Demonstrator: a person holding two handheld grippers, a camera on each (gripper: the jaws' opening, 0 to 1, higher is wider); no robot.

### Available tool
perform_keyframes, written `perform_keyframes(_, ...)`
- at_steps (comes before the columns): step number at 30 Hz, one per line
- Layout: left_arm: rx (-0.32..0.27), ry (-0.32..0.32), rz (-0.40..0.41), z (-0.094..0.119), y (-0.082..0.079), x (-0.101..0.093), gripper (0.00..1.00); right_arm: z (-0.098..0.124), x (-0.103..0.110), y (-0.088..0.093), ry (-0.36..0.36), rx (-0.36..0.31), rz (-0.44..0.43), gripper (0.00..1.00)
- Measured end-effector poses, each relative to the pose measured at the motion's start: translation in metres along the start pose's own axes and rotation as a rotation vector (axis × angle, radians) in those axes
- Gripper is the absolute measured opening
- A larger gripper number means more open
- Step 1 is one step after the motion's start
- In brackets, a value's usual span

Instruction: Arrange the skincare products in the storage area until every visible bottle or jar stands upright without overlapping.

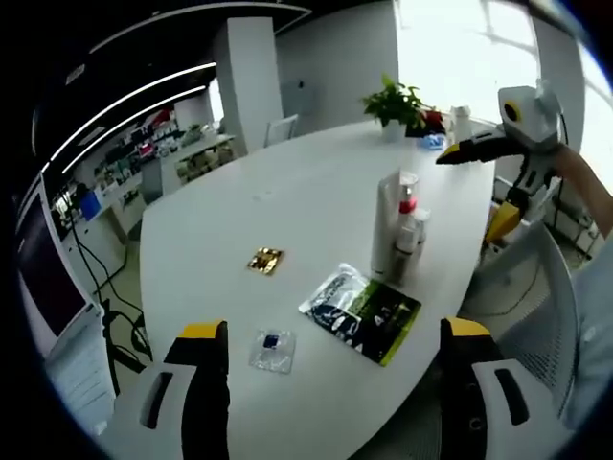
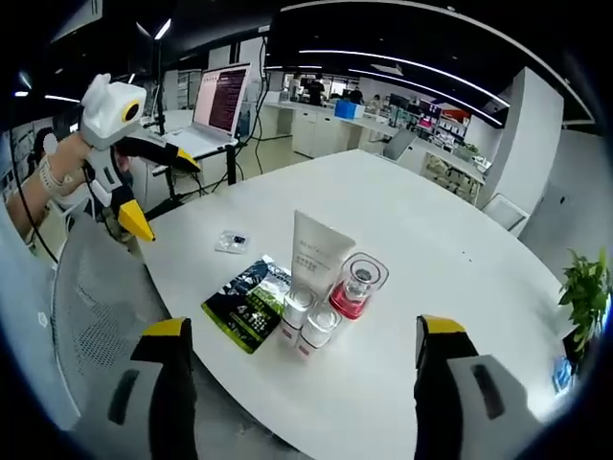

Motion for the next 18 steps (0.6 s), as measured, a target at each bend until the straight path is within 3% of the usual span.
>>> perform_keyframes(5, -0.003, -0.013, 0.001, 0.0021, -0.0023, -0.0007, 0.97, 0.0008, 0.0003, 0.0008, 0.002, 0.003, -0.008, 0.99)
perform_keyframes(18, -0.001, -0.002, 0.004, 0.0022, 0.0017, -0.0007, 0.97, 0.0002, 0.0002, 0.0010, 0.007, -0.012, 0.008, 1.00)
Point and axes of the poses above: the point that each gripper's makers call its tool centre point, and the gripper's own axes: z roughly backward along the fingers, x roughly to its left, y roughly out of its underside, the point moved 4 cm from there along z, roughly backward along the fingers, and after that the axes turned 12 degrees about -x, right-handed, at the moved point
